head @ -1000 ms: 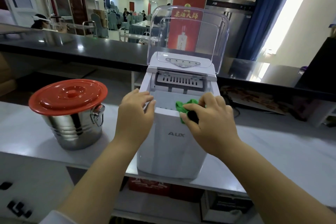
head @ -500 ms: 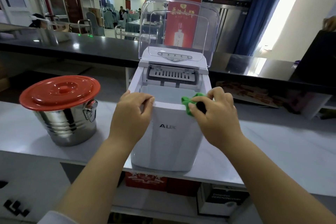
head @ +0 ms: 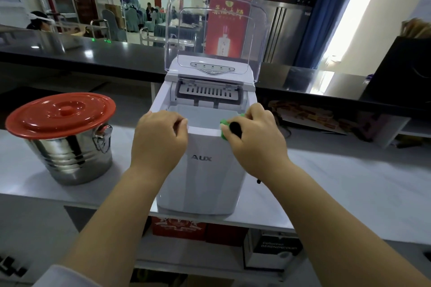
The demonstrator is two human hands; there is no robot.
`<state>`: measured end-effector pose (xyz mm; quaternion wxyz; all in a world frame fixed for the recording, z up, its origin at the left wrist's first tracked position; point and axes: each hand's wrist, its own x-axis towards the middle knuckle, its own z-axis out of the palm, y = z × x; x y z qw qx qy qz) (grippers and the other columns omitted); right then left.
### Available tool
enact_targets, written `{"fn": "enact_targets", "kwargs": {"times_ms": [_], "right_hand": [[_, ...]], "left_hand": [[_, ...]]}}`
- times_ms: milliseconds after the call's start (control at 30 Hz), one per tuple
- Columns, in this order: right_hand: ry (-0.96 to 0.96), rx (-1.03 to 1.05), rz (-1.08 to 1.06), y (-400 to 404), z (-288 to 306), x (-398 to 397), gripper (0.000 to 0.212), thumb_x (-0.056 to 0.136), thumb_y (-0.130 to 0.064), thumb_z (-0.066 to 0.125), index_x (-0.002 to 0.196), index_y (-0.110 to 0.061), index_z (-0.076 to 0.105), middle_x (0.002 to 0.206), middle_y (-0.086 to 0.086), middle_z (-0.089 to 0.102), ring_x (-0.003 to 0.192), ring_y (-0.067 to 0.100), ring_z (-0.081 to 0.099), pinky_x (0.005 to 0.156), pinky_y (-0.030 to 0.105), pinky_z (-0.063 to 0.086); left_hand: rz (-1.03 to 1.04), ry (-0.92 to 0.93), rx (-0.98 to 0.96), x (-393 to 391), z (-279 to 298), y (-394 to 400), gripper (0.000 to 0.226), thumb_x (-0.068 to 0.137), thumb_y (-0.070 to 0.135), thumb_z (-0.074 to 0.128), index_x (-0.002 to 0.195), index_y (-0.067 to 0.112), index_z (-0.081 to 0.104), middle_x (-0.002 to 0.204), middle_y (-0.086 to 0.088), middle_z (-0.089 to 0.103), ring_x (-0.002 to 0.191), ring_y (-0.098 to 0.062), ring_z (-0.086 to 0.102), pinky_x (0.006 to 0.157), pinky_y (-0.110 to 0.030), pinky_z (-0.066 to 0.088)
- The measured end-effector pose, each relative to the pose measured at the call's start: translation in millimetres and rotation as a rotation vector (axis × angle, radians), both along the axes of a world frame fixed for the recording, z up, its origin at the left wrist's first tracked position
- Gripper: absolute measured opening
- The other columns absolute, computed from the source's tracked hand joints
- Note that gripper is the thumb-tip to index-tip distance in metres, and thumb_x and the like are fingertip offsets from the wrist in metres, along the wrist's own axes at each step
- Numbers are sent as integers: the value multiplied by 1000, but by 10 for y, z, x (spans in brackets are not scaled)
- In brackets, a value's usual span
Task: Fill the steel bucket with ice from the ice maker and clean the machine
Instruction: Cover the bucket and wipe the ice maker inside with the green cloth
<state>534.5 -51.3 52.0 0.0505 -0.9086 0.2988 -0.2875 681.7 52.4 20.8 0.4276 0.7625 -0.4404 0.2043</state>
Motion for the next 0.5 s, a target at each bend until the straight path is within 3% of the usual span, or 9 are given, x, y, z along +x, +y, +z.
{"fn": "enact_targets", "kwargs": {"times_ms": [233,333,500], "right_hand": [[-151,92,-17,-152,-69,-214,33,94,-37,52,116,-15,66,98,0,34,96,19,37,82,27,37],[-191,88,-49,-266,-49,-226,38,94,-36,53,122,-11,63,98,1,34,93,20,39,85,25,36],[-170,158,-54,-425,11,-86,39,94,-34,55,122,-7,62,98,3,35,94,22,40,86,25,36]], "left_hand": [[5,-50,7,61,103,8,14,85,19,63,80,9,72,77,-6,68,67,-24,61,70,-39,52],[19,-52,18,168,144,-33,11,84,16,67,90,7,71,89,-10,68,80,-27,61,75,-43,52],[59,-3,58,405,231,-141,33,84,15,68,115,5,65,115,-16,61,107,-35,54,87,-35,40]]}}
